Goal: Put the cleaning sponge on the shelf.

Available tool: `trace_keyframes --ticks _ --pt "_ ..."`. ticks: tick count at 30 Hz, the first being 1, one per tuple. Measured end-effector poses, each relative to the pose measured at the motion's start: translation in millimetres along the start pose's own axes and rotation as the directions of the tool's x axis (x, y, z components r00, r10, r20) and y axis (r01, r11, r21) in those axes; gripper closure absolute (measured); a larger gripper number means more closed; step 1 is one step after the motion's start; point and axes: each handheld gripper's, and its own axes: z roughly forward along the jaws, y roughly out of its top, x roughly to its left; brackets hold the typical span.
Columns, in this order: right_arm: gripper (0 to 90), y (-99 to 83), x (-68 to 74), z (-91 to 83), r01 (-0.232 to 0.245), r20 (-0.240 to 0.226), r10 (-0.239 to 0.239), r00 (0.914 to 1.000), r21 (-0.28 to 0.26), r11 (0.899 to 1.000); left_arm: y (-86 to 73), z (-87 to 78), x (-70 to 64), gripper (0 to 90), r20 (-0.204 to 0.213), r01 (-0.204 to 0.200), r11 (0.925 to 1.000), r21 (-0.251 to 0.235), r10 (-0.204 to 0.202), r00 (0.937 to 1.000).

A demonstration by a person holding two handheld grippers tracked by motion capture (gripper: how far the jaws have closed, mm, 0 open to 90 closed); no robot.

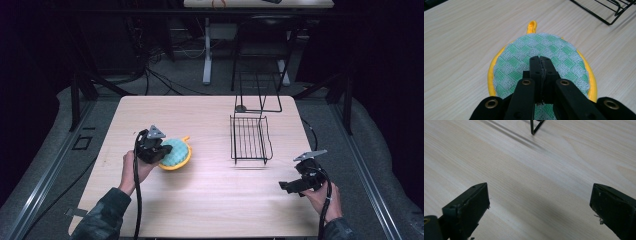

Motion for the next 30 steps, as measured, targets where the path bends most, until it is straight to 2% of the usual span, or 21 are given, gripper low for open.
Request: trace_keyframes --ticks 8,13,18,30 --pt "0.3 0.2 2.4 0.6 0.015 0.0 -0.015 0.9999 0.017 1.0 5.9 -3.1 -2.9 89.6 0.002 0.0 0.9997 -0.024 0.0 1.0" --pt "0.0 -0.6 2.3 1.8 0.019 0.002 -0.019 0.9998 0.027 0.999 11.8 -6.2 -6.5 89.6 0.0 -0.016 0.9991 -0.04 0.016 0.9999" --pt "0.0 -0.8 3.0 4.7 0.035 -0.004 -0.035 0.9994 0.05 0.998 16.3 -5.3 -9.1 89.6 0.012 -0.024 0.999 -0.037 0.024 0.9996" --pt "0.0 -0.9 3.7 4.2 0.042 0.007 -0.042 0.9991 0.047 0.998 32.2 -4.2 -19.9 89.6 0.026 -0.041 0.9963 -0.075 0.043 0.9987"
